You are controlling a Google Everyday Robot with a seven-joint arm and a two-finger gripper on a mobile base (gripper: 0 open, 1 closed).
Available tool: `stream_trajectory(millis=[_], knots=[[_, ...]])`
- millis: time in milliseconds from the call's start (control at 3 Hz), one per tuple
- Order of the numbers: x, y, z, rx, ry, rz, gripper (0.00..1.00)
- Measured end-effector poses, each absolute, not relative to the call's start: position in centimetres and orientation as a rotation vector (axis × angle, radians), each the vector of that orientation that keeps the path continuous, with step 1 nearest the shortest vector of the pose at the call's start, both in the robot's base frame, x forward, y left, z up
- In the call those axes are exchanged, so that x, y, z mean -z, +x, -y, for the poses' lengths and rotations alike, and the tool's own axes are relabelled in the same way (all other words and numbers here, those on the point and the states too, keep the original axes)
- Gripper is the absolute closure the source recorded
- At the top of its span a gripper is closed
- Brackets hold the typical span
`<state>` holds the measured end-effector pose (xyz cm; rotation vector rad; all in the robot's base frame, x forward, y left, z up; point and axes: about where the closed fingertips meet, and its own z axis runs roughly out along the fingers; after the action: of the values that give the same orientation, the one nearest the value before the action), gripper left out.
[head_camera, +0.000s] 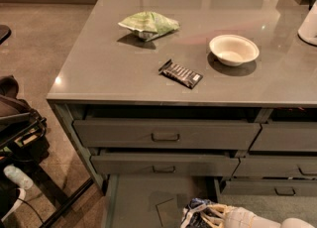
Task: Pick blue chip bag from bottom drawer and place on counter
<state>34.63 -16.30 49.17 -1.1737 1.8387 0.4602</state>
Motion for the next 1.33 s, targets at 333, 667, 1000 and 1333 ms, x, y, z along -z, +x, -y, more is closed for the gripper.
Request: stream_trajectory(millis=[333,667,1000,1333], knots=[[-49.2,34.7,16.3,-0.459,-1.174,-1.839,1.0],[-52.7,35.0,15.1,-0.436,-1.25,-1.792,1.0],[-60.7,33.4,11.5,-0.42,-1.372,-1.67,1.0],[-69.3,31.9,8.3,-0.301,-1.464,-1.551,1.0]])
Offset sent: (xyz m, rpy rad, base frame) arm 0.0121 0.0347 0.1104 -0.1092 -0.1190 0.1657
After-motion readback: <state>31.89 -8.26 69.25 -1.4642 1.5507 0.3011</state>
